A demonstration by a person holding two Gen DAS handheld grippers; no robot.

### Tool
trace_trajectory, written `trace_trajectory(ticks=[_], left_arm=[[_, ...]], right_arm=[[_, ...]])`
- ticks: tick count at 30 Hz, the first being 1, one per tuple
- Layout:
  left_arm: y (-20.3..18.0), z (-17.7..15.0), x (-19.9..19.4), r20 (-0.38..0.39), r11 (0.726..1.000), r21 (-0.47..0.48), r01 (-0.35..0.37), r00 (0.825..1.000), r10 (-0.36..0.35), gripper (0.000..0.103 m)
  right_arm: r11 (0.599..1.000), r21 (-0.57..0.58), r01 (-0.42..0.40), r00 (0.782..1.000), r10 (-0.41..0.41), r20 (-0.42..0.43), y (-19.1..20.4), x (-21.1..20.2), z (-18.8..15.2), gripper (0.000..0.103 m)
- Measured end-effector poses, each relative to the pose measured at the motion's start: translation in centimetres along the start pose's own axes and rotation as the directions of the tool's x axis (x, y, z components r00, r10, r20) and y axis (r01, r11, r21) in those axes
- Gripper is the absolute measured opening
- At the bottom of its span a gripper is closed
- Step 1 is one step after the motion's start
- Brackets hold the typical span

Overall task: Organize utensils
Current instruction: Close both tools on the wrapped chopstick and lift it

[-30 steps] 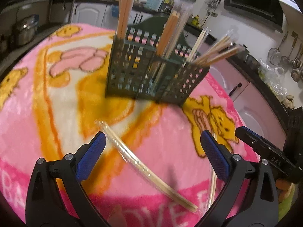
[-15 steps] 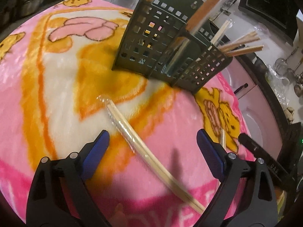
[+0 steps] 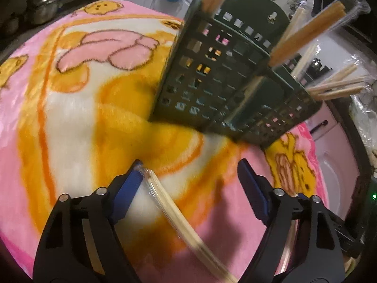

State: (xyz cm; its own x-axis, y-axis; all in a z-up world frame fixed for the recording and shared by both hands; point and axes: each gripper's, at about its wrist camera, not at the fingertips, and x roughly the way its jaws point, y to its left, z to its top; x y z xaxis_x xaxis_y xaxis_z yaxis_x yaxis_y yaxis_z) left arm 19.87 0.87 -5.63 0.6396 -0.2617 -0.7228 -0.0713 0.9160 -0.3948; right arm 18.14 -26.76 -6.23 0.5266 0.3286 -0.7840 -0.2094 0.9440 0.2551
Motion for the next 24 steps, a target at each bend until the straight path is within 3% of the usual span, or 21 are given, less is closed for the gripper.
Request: trace_trajectory(ticks=[7,10,14,24], left_arm=[[0.4,0.4,0.3,0.029,0.997,0.023,-0.080,0.996,0.079,0.038],[1.5,0.6,0.0,0.030,0.996,0.004,-0.089,0.996,0.089,0.019],[2.6,0.8,-0.4,0.031,0.996,-0.020,-0.085,0.996,0.085,0.006],[3.0,-0.7,-1.6,0.027,0.999,-0.029,-0.033,0.999,0.034,0.003]], right_arm=[[0.996,-0.032,0.082,0.996,-0.081,0.036,0.2,0.3,-0.2,0.021],[0.998,-0.005,0.055,0.997,-0.055,0.049,-0.3,0.0,-0.3,0.017],[1.000,0.030,-0.005,0.997,0.003,0.071,-0.6,-1.1,-0.6,0.016],[0.997,-0.009,-0.081,0.979,0.081,0.189,1.3,-5.7,0.4,0.013]])
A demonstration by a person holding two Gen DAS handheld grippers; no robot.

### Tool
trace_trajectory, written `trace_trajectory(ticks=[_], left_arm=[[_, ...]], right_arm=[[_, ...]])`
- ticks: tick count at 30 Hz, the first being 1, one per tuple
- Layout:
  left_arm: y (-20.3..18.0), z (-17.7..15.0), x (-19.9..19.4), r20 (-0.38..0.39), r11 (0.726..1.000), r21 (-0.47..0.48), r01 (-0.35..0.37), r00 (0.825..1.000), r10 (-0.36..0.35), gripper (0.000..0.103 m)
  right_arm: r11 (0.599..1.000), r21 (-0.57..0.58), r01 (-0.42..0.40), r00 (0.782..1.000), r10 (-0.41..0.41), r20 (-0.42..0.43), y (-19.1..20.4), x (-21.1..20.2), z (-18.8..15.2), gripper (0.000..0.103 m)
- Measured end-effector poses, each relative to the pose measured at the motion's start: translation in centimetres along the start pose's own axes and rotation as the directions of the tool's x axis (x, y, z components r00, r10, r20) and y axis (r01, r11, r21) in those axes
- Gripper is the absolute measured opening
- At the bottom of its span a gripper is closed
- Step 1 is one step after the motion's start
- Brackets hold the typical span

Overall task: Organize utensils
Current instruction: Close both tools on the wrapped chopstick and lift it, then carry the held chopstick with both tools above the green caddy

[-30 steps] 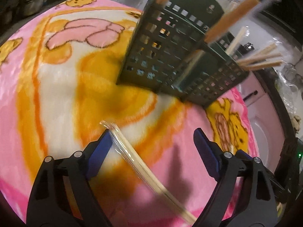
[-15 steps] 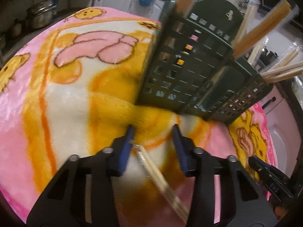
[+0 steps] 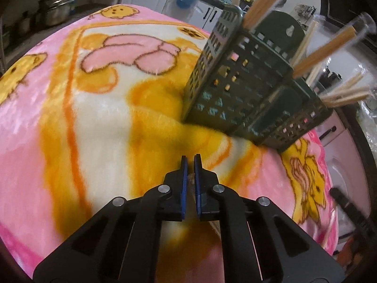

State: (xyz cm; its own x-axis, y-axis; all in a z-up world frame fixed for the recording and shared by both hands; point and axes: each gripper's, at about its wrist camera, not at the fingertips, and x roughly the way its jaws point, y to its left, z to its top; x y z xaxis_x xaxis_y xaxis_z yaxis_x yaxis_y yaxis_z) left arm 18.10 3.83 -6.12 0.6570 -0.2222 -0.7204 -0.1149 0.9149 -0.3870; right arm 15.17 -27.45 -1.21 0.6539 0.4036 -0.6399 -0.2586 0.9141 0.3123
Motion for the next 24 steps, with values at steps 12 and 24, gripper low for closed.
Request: trace_trajectory(ticks=[12,24], left_arm=[[-4.2,0.6,-7.0,0.123,0.984,0.152,0.098,0.986,-0.117,0.001],[-9.3,5.5,-14.6,0.288,0.942,0.299,0.154,0.926,-0.243,0.001]], right_arm=[[0.986,-0.135,-0.095,0.981,0.116,0.158,5.6,-5.0,4.6,0.009],[0.969,-0.219,-0.118,0.942,0.179,0.285,8.8,-8.2,8.4,0.008]])
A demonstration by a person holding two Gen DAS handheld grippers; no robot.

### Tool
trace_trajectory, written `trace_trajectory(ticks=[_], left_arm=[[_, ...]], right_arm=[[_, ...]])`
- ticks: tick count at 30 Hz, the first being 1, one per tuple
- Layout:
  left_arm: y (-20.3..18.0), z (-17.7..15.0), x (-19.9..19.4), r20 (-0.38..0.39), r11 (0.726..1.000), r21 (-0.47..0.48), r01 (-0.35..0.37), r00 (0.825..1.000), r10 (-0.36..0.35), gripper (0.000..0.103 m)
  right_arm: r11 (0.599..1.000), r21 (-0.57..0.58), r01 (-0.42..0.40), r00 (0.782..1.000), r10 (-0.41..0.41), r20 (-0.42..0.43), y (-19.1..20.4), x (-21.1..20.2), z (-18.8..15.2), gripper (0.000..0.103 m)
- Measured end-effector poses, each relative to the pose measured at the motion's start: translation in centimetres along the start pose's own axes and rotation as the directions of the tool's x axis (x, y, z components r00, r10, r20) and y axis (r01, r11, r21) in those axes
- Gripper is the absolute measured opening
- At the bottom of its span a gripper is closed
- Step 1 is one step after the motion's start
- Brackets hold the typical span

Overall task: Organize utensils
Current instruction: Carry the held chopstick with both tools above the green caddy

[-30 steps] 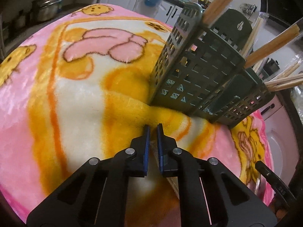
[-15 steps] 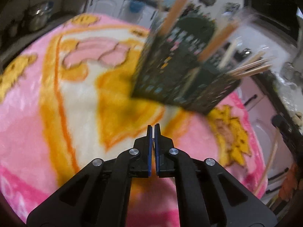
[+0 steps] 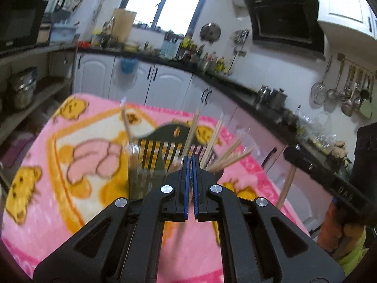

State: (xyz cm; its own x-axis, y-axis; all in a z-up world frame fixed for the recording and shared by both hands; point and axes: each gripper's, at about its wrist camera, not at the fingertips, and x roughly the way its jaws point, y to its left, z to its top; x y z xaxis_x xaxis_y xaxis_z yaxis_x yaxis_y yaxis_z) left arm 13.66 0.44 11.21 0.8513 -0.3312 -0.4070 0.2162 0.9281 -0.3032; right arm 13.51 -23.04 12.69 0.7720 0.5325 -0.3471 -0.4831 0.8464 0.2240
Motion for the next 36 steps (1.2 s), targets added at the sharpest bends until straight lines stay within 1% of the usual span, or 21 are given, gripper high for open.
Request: trace_trajectory(ticks=[4,9,14,22,28,32,36], left_arm=[[-0.6,2.3,-1.1,0.060,1.000,0.021,0.011,0.998,-0.012,0.001],[-1.8,5.1,-1.8,0.119,0.998,0.049,0.025,0.992,-0.030,0.001],[-2.8,7.2,-1.7,0.146,0.996,0.076,0.035,0.988,-0.046,0.001],[-4.2,10.1,-0.9,0.176,0.992,0.124,0.038,0.983,-0.059,0.001],[-4.6,12.9,-0.6,0.223,0.988,0.156,0.002,0.974,-0.038,0.001],[-4.4,14.6,0.5,0.237,0.988,0.150,-0.025,0.971,-0.012,0.001],[-3.7,15.7,1.7,0.247,0.990,0.135,-0.044,0.969,0.010,0.001]], right_arm=[[1.000,-0.017,-0.011,0.998,0.012,0.062,0.7,-0.4,1.3,0.008],[1.000,-0.015,-0.015,0.996,0.016,0.090,0.8,0.0,2.6,0.008],[1.000,-0.005,-0.014,0.995,0.015,0.099,0.8,0.6,3.4,0.008],[1.000,-0.012,-0.013,0.988,0.015,0.152,1.1,1.1,5.5,0.008],[1.000,-0.019,-0.002,0.984,0.005,0.179,1.2,2.0,7.4,0.008],[1.000,-0.025,0.010,0.980,-0.005,0.201,1.5,2.7,8.5,0.008],[0.999,-0.028,0.034,0.969,-0.026,0.244,1.7,3.1,9.5,0.008]])
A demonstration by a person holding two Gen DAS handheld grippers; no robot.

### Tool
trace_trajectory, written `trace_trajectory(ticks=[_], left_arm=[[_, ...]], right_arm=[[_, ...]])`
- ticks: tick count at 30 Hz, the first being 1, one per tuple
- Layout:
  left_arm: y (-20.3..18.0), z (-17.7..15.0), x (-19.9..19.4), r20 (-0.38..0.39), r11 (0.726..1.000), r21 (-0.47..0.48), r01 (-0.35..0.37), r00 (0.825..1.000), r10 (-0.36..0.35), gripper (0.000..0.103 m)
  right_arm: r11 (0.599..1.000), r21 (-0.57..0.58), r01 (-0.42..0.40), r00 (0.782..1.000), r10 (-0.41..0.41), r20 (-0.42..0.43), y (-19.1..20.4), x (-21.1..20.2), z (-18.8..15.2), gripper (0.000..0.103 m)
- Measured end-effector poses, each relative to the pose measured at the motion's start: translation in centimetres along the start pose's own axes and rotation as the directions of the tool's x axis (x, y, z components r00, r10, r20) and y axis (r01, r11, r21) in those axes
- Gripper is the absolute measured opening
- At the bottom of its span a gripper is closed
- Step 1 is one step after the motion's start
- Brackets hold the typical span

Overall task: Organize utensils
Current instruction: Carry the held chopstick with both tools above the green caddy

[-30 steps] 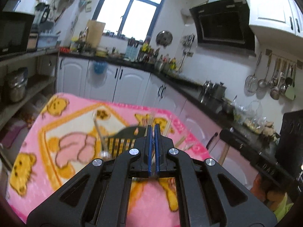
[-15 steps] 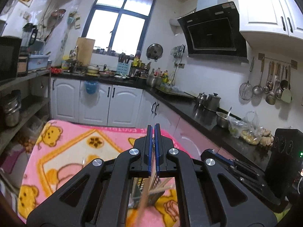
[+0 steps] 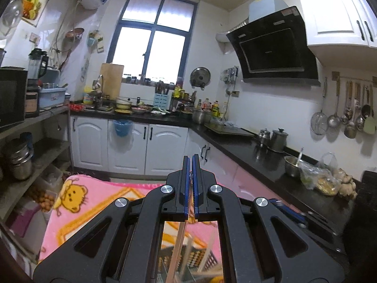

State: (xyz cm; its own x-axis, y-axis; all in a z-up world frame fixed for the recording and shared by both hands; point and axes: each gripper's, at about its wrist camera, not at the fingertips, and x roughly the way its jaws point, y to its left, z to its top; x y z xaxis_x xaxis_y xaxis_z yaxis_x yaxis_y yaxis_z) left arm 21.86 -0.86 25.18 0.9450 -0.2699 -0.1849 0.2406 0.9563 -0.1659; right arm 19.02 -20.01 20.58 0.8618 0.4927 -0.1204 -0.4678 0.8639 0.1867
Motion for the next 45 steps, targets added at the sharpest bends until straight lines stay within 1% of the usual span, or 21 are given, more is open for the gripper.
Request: trace_trajectory(ticks=[5,10,13,19,21,28,34,39,42,45], left_arm=[[1.2,0.9,2.0,0.001,0.999,-0.029,-0.029,1.000,0.029,0.001],[2.2,0.5,3.2,0.001,0.998,-0.042,-0.047,0.999,0.047,0.001],[3.0,-0.2,3.8,-0.012,0.997,-0.060,-0.048,0.999,0.047,0.001],[4.4,-2.1,5.1,-0.057,0.995,-0.081,-0.053,0.997,0.049,0.001],[4.9,-2.9,5.5,-0.072,0.995,-0.086,-0.048,0.997,0.042,0.001],[5.9,-5.7,6.0,-0.120,0.995,-0.075,-0.070,0.991,0.061,0.001],[6.4,-7.8,5.9,-0.150,0.995,-0.062,-0.078,0.986,0.067,0.001],[6.5,-9.3,5.6,-0.172,0.995,-0.055,-0.082,0.983,0.071,0.001],[6.5,-9.9,5.2,-0.183,0.995,-0.053,-0.082,0.981,0.071,0.001],[6.4,-10.5,4.7,-0.196,0.995,-0.059,-0.078,0.978,0.065,0.001]], right_arm=[[1.000,-0.011,0.009,0.999,-0.008,0.037,0.0,0.9,1.2,0.008],[1.000,-0.023,0.009,0.997,-0.007,0.077,0.3,1.9,1.7,0.008],[0.999,-0.038,0.019,0.996,-0.016,0.091,0.6,2.9,1.6,0.008],[0.998,-0.050,0.026,0.996,-0.022,0.092,0.6,4.2,1.0,0.008],[0.997,-0.060,0.039,0.996,-0.034,0.083,0.7,5.1,0.2,0.008],[0.994,-0.070,0.082,0.997,-0.081,0.018,0.6,8.4,-2.9,0.008],[0.992,-0.077,0.101,0.994,-0.103,-0.029,0.5,9.4,-5.3,0.008],[0.990,-0.078,0.120,0.988,-0.127,-0.088,0.3,9.7,-6.9,0.008],[0.989,-0.069,0.129,0.984,-0.137,-0.115,0.0,9.5,-7.6,0.011],[0.991,-0.042,0.126,0.980,-0.131,-0.150,-0.7,9.2,-8.2,0.019]])
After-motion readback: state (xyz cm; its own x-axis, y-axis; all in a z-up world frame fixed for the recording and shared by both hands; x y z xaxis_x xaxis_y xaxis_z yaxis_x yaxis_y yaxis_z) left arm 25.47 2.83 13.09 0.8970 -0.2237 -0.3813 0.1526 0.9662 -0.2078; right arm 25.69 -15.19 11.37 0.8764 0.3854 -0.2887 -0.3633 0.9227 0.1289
